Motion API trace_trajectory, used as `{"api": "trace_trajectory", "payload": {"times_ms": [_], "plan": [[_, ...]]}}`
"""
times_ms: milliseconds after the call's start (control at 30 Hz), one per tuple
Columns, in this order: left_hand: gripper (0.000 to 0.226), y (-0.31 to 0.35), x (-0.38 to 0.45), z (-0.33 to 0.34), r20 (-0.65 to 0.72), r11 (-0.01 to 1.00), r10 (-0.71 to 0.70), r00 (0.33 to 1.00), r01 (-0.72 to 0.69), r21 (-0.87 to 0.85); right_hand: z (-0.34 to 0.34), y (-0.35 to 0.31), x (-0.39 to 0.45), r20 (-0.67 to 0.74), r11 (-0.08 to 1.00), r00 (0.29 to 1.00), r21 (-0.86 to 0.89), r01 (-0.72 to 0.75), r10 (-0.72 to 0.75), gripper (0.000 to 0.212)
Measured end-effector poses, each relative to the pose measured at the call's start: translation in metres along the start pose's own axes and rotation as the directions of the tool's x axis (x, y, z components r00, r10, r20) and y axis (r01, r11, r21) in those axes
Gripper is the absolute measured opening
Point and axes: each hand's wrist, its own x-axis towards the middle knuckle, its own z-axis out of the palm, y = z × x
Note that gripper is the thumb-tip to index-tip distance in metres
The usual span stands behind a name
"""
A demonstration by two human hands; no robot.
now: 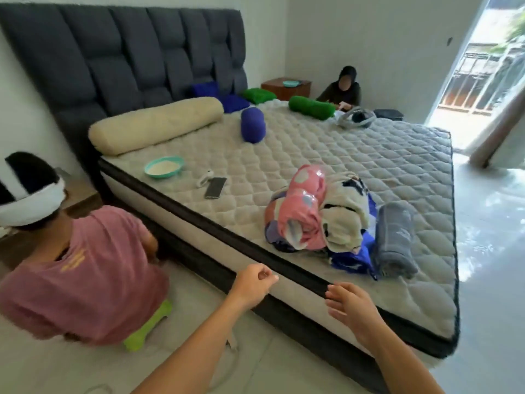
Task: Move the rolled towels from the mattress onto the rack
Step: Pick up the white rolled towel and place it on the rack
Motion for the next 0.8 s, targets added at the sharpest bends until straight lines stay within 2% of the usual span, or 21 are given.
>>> {"api": "trace_trajectory", "payload": {"times_ms": [100,233,367,467,533,633,700,800], "plan": [[0.016,0.045,0.040,0.038,0.097,0.999,0.035,0.995,-0.036,0.004,-0.045,-0.013,0.023,-0.081,0.991,0.996,0.132,-0.010,0.021,0.018],[0.010,0.090,0.105,0.067,0.184,0.995,0.095,0.978,-0.100,0.018,-0.072,-0.023,0.056,-0.157,0.966,0.985,0.257,-0.024,0.066,0.012],[0.009,0.132,0.181,0.085,0.154,0.985,0.173,0.973,-0.174,-0.002,-0.084,-0.042,0.108,-0.254,0.964,0.965,0.266,-0.001,0.071,0.018],[0.022,0.160,0.242,0.094,0.150,0.978,0.202,0.968,-0.207,0.023,-0.082,-0.058,0.153,-0.310,0.965,0.945,0.262,-0.019,0.102,0.021],[0.031,0.174,0.282,0.096,0.173,0.975,0.204,0.964,-0.216,0.058,-0.076,-0.068,0.184,-0.337,0.964,0.930,0.258,-0.060,0.148,0.030],[0.037,0.190,0.340,0.099,0.178,0.969,0.201,0.963,-0.222,0.107,-0.065,-0.078,0.220,-0.378,0.969,0.901,0.202,-0.143,0.212,0.065],[0.047,0.201,0.373,0.101,0.196,0.964,0.205,0.959,-0.233,0.131,-0.060,-0.083,0.238,-0.351,0.964,0.904,0.193,-0.185,0.244,0.081],[0.061,0.212,0.414,0.105,0.235,0.949,0.214,0.948,-0.259,0.180,-0.054,-0.096,0.254,-0.262,0.932,0.909,0.253,-0.258,0.323,0.077]]}}
